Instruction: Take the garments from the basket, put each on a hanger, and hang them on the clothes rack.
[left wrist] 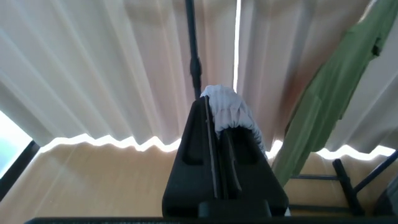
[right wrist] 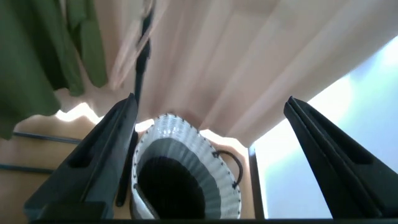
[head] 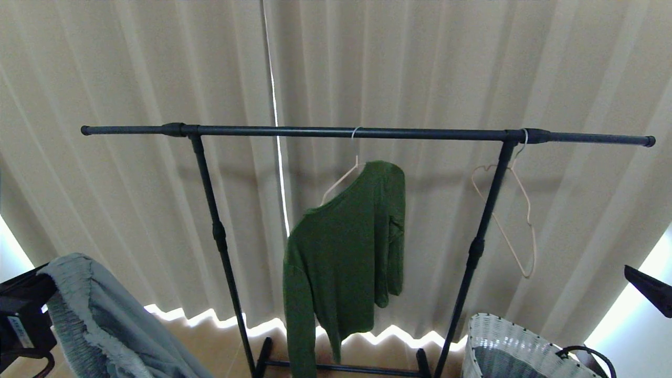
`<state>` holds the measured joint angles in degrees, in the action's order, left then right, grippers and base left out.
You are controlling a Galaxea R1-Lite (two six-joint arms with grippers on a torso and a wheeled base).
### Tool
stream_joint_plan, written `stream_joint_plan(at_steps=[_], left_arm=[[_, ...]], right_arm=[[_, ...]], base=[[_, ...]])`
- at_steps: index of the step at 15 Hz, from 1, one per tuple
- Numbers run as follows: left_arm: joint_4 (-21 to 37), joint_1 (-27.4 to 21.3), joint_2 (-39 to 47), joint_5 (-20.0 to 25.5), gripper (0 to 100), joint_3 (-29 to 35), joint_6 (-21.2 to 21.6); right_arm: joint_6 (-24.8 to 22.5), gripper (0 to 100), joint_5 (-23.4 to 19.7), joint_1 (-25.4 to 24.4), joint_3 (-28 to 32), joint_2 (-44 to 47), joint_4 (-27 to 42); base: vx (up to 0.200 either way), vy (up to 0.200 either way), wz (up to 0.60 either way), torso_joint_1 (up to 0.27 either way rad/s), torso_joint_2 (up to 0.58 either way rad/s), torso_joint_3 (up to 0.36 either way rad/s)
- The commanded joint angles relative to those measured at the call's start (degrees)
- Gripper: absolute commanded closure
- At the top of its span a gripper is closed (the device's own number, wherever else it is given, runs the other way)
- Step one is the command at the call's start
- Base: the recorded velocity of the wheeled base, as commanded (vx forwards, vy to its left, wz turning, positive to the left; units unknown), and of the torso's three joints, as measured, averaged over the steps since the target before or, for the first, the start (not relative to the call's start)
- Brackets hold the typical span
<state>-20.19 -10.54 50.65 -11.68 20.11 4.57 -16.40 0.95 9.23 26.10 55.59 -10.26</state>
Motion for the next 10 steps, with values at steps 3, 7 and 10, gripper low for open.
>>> stream_joint_plan(at_steps=[3,7,10], left_arm=[[0.06,0.0,0.32,-0.01,100,0.01,-0.09],[0.06,0.0,0.41,-0.01,100,0.1,-0.09],[-0.03,0.0,0.5,-0.01,100,0.19,-0.09]], right_arm=[[-0.04,0,-0.07,0.0,0.27,-0.31,-0.02],[-0.13,0,0.02,0.0,1.32,0.49,0.07],[-0.13,0,-0.34,-1.23,1.41,1.19,-0.02]], base=[[0.0,0.0,0.0,0.0,0.0,0.0],[0.15,0.0,0.0,-0.001,0.0,0.003],[0.2,0.0,0.0,0.004,0.0,0.002]])
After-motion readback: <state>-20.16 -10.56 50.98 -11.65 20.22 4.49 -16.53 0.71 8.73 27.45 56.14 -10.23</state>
